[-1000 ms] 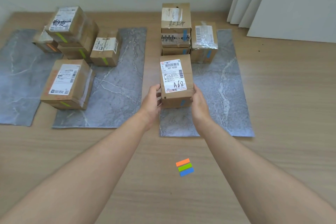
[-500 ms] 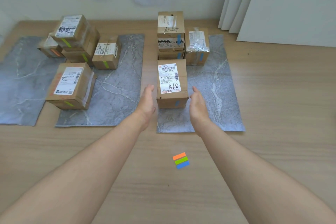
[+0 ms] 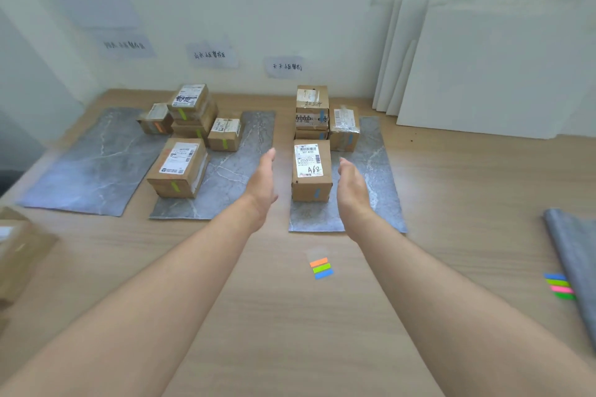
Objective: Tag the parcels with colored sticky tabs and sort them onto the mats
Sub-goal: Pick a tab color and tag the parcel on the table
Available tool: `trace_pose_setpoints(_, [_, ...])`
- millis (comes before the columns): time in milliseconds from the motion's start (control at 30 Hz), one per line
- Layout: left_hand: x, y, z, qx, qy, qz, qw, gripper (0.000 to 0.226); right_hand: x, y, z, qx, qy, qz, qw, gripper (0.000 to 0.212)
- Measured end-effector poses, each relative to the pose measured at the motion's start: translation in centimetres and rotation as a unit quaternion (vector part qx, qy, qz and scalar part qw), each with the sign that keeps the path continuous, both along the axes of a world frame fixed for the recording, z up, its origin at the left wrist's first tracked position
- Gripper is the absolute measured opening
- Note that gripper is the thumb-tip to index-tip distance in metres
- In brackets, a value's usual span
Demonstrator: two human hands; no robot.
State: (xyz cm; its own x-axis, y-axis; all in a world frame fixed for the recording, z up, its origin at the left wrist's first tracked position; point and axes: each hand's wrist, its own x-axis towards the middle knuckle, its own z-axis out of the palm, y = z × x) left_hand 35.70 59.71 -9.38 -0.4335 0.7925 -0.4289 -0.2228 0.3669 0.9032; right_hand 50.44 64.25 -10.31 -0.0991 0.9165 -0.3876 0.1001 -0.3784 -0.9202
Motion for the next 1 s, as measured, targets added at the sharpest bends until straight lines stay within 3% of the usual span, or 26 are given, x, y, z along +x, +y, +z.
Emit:
trace_pose_setpoints(267, [-2.1,-9.3,9.3,0.077,0.04,-0.045,0.995,0.056,-2.1,-8.8,9.7,0.079,0.013,0.005,0.997,0.039])
trace_pose_setpoints(400, [-3.8,-13.9,12.8,0.098,0.053,-0.091,0.99,0.062,-3.9,-12.2,11.8,0.117,0.033,-0.031,0.992,0.058])
trace_pose_setpoints(467, [-4.6,-16.1,14.0,0.106,0.061,-0.11,0.986,0.063,-4.9,-15.3,13.4,0.124,0.029,-0.038,0.991,0.055])
trace_pose_setpoints(567, [-5.8,-18.6,15.2,0.109,0.069,-0.125,0.984,0.063,-6.2,-19.7,15.6,0.133,0.019,-0.041,0.99,0.036])
trace_pose_setpoints(1000, [-8.8,-26.0,16.9,0.1,0.061,-0.092,0.989,0.071,-9.2,-25.5,17.5,0.147,-0.004,-0.002,0.989,0.054])
